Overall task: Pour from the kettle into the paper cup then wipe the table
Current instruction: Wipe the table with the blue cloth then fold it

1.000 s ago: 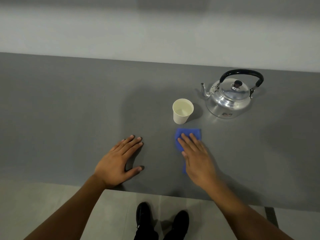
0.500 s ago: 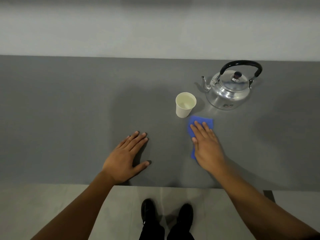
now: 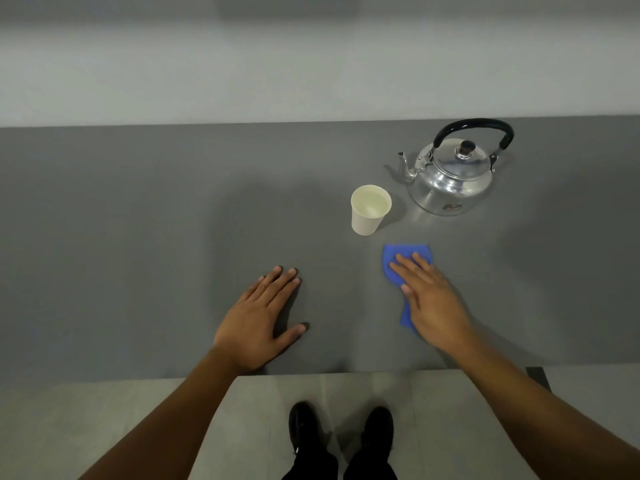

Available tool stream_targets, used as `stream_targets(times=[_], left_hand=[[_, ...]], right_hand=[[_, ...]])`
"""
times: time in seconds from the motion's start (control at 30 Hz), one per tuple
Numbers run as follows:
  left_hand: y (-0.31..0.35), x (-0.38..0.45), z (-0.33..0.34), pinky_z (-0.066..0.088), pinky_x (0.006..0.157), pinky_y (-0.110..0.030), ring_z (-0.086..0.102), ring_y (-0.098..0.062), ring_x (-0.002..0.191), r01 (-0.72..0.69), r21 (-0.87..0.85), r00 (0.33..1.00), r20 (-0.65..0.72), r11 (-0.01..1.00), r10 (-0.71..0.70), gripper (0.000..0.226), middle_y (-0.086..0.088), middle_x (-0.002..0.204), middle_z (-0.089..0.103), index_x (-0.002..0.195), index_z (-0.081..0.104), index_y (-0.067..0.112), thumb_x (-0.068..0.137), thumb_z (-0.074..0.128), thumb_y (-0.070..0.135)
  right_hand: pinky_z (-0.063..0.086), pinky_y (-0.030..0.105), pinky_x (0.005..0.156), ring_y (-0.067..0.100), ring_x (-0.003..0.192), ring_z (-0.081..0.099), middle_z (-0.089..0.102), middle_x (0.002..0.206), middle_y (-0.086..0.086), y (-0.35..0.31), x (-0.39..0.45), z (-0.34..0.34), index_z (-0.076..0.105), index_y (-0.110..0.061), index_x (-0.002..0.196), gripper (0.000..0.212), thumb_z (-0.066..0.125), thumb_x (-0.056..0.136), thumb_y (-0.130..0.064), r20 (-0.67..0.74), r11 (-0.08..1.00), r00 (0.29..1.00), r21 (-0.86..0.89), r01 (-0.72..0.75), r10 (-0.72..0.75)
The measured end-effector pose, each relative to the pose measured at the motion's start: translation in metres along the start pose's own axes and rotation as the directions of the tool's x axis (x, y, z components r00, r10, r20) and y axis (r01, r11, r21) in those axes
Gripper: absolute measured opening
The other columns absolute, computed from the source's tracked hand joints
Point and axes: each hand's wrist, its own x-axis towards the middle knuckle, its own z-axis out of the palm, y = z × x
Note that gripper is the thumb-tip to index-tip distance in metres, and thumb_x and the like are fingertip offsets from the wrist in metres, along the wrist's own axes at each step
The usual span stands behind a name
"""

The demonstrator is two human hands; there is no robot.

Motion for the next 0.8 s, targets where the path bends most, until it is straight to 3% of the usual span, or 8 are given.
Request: stream_targets(times=[0.13,0.23,0.37,0.43,0.53,0.67,0.8], left_hand=[[0.0,-0.001,0.0,0.011,0.129,-0.039,-0.001,-0.009,0.159,-0.004,-0.008,1.0,0.0,1.0,0.004,0.084,0.014,0.172,0.008,0.164,0.014,0.029,0.097,0.038,0.074],[-0.001,0.0,0.001,0.015,0.129,-0.041,-0.001,-0.008,0.159,0.0,-0.011,1.0,0.0,1.0,0.0,0.084,0.014,0.172,0.008,0.163,0.014,0.029,0.097,0.037,0.074],[-0.001,-0.001,0.001,0.016,0.129,-0.041,0.0,-0.008,0.159,0.0,-0.014,1.0,-0.003,1.0,0.0,0.084,0.013,0.172,0.01,0.163,0.016,0.028,0.097,0.037,0.075],[-0.001,-0.001,0.0,0.016,0.129,-0.041,-0.001,-0.008,0.159,-0.001,-0.018,1.0,0.0,1.0,0.001,0.084,0.013,0.172,0.009,0.164,0.014,0.028,0.097,0.036,0.075],[0.0,-0.001,-0.001,0.015,0.129,-0.042,-0.003,-0.008,0.159,0.001,-0.014,1.0,0.007,1.0,-0.001,0.084,0.013,0.172,0.009,0.164,0.014,0.027,0.097,0.034,0.075],[0.001,-0.001,-0.002,0.016,0.129,-0.042,-0.004,-0.007,0.159,0.0,-0.018,1.0,0.007,1.0,0.0,0.084,0.013,0.172,0.008,0.164,0.014,0.027,0.097,0.033,0.076],[0.002,-0.001,-0.003,0.017,0.129,-0.04,0.0,-0.007,0.159,0.021,-0.056,1.0,-0.018,0.998,-0.022,0.094,0.009,0.172,0.009,0.164,0.007,0.024,0.094,0.037,0.079]], right_hand=[[0.005,0.037,0.128,0.024,0.158,0.009,0.025,0.167,-0.002,-0.042,0.031,0.022,0.032,-0.019,0.157,0.048,0.034,0.109,-0.019,-0.011,0.999,1.0,-0.031,-0.013,0.013],[0.002,0.037,0.128,0.024,0.158,0.006,0.022,0.168,-0.003,-0.081,0.028,0.042,0.028,-0.021,0.159,0.051,0.035,0.109,-0.021,0.026,0.994,0.995,-0.046,0.094,-0.093],[0.013,0.04,0.127,0.023,0.155,0.02,0.038,0.162,-0.002,-0.094,-0.01,0.05,0.045,-0.02,0.152,0.051,0.053,0.102,-0.015,0.08,0.949,0.946,-0.003,0.314,-0.313],[0.017,0.037,0.125,0.019,0.152,0.029,0.048,0.156,-0.005,-0.076,-0.022,0.039,0.055,-0.021,0.145,0.047,0.056,0.099,-0.01,0.055,0.953,0.954,0.083,0.291,-0.296],[0.028,0.046,0.122,0.021,0.149,0.036,0.054,0.15,-0.002,-0.044,-0.019,0.022,0.061,-0.018,0.139,0.043,0.056,0.099,-0.003,-0.006,0.983,0.987,0.089,0.163,-0.163],[0.012,0.039,0.127,0.023,0.155,0.02,0.038,0.161,-0.001,-0.05,0.017,0.025,0.045,-0.018,0.151,0.044,0.042,0.107,-0.015,0.009,0.998,0.998,0.03,0.058,-0.058],[0.003,0.038,0.127,0.023,0.158,0.006,0.023,0.168,-0.004,-0.093,0.046,0.049,0.03,-0.021,0.159,0.05,0.035,0.109,-0.023,0.011,0.998,0.998,-0.021,0.067,-0.067]])
